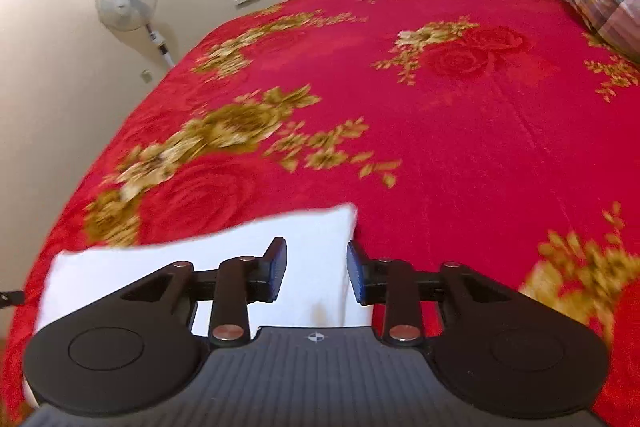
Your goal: Fold small clothes
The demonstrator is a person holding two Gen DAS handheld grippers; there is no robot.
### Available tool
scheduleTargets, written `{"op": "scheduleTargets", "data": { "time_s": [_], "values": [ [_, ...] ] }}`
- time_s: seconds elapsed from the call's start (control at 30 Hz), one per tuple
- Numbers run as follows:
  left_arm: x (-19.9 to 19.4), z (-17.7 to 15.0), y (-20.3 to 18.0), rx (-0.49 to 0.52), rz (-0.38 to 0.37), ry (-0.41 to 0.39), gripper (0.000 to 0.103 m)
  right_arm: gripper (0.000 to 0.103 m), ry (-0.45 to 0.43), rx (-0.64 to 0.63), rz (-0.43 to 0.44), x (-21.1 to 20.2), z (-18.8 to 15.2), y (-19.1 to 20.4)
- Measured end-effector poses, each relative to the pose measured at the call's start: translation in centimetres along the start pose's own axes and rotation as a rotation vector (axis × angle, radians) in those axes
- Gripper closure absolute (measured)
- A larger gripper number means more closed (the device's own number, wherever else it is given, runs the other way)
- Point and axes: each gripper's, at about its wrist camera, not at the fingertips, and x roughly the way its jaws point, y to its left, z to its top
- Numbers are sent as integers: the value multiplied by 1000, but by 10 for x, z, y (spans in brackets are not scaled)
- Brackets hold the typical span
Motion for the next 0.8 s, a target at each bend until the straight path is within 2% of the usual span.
{"op": "scheduleTargets", "data": {
  "time_s": [0.07,0.13,0.27,0.3,0.33,0.37,0.4,0.43,0.5,0.57,0.63,0.7,0.73,0.8],
  "values": [
    [-13,-30,-1,10,-38,29,71,62,43,-17,4,-23,-18,4],
    [-14,-54,-3,17,-49,52,70,61,74,-20,-13,-37,-44,4],
    [-3,-86,1,50,-32,88,71,61,174,21,-72,-34,-89,-8],
    [0,-91,3,64,-24,96,77,61,189,18,-72,-32,-97,-10],
    [1,-94,6,67,-15,100,99,62,199,1,-76,-30,-104,-9],
    [-2,-95,10,60,-20,98,100,63,213,-15,-90,-28,-111,-10],
    [-11,-96,14,47,-37,67,100,68,224,-15,-96,-28,-115,-12],
    [-21,-96,18,31,-57,34,100,91,221,0,-87,-30,-117,-16],
    [-32,-98,25,10,-83,4,100,96,177,46,-46,-43,-115,-23],
    [-21,-106,25,27,-25,58,100,97,131,44,-25,-55,-114,-24],
    [-7,-111,22,44,7,128,100,99,148,28,-52,-53,-115,-24],
    [-4,-107,22,24,-2,137,99,99,199,38,-97,-44,-120,-29],
    [-7,-104,25,-6,-18,128,96,99,210,47,-100,-42,-120,-31],
    [-15,-98,35,-83,-64,90,75,98,193,28,-106,-48,-116,-28]
  ]
}}
